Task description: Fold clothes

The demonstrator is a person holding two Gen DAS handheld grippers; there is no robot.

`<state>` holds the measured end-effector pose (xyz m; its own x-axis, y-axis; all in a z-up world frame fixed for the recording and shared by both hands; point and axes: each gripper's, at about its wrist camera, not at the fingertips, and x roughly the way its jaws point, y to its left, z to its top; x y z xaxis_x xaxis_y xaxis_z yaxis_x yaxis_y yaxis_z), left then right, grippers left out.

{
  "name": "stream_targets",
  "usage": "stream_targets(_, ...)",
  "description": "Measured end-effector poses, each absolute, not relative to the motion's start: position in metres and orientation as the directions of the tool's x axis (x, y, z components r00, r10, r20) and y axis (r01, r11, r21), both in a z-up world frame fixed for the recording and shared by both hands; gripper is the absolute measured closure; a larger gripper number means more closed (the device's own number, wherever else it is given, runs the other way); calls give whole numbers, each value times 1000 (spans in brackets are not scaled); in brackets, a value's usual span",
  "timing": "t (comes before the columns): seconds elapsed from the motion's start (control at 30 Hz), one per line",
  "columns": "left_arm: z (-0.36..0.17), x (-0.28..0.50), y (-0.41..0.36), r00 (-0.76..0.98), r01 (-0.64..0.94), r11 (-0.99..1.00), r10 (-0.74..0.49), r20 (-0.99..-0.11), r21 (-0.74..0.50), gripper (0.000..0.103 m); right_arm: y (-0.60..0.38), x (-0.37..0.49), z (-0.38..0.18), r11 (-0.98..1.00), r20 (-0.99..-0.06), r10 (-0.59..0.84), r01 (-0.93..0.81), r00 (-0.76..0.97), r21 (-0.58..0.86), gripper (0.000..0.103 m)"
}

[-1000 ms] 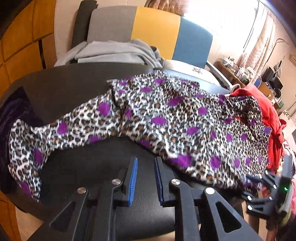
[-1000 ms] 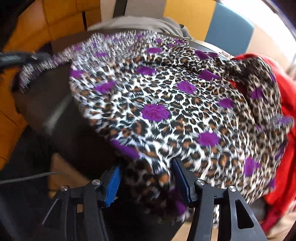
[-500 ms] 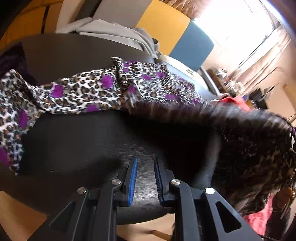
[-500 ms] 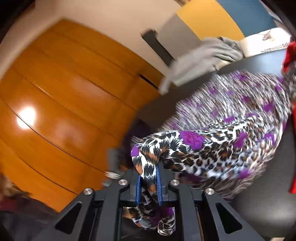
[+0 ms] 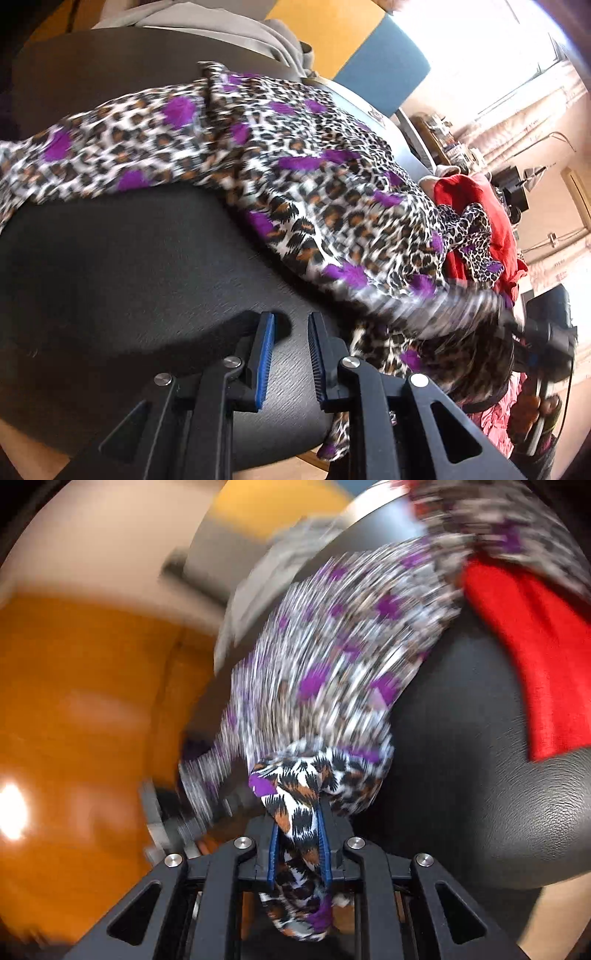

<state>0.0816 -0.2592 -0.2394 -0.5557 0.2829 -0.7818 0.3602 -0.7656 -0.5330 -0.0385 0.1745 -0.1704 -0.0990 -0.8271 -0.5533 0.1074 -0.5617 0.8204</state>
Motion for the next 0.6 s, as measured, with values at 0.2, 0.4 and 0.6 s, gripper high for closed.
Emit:
stream_targets(0.2, -233, 51, -220, -536, 242, -825, 324, -779, -510, 85, 195, -72, -188, -643, -632, -748, -15, -204, 766, 80)
stream_targets(0.4, -240, 7, -200, -498, 205, -859, 321, -806, -469, 85, 196, -88, -185, -825, -772, -561, 122, -298, 552, 52)
stream_targets(0.6, -241, -7, -205, -490, 211, -871, 299, -819, -444, 85, 190, -60, -151, -831, -741, -536, 410, -404, 377, 50)
